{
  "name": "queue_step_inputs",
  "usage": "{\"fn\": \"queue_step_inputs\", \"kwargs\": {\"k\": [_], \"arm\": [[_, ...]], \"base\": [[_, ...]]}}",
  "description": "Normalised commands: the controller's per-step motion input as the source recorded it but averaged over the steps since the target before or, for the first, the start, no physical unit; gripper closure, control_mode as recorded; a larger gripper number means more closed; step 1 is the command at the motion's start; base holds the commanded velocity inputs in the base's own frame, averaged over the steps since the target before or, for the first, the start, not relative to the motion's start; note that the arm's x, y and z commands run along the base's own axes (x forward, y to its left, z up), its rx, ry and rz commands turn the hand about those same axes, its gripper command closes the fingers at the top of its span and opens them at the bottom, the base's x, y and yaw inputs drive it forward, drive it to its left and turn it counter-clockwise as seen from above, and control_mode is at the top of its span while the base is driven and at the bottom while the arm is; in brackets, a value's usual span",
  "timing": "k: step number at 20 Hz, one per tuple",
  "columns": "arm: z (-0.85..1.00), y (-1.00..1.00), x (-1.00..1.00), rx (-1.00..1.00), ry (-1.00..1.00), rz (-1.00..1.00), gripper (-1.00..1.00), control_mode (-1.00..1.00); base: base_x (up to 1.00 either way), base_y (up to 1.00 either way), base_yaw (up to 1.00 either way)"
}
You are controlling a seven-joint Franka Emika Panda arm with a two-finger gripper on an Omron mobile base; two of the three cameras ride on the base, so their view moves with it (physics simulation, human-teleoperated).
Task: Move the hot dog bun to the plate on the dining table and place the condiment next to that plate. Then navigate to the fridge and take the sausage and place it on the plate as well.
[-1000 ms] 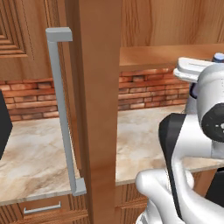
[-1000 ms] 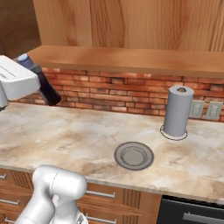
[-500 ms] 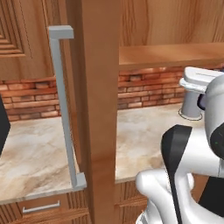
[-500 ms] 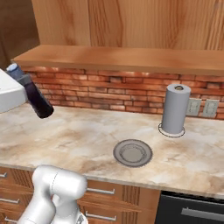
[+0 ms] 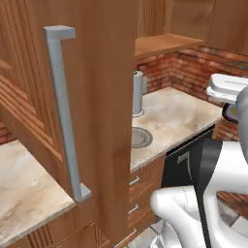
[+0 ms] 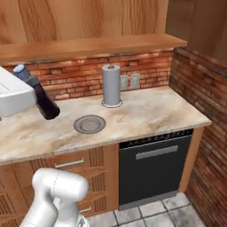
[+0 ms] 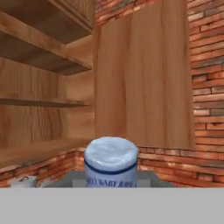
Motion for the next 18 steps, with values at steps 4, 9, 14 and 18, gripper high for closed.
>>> {"fn": "queue_step_inputs", "kwargs": {"k": [4,9,14,18], "arm": [[0.00,0.00,0.00,0.00,0.00,0.00,1.00,1.00],[0.00,0.00,0.00,0.00,0.00,0.00,1.00,1.00],[0.00,0.00,0.00,0.00,0.00,0.00,1.00,1.00],[0.00,0.00,0.00,0.00,0.00,0.00,1.00,1.00]], "base": [[-0.45,0.07,-0.91],[-0.30,0.00,-0.93],[-0.27,0.00,-0.90],[-0.27,0.00,-0.90]]}}
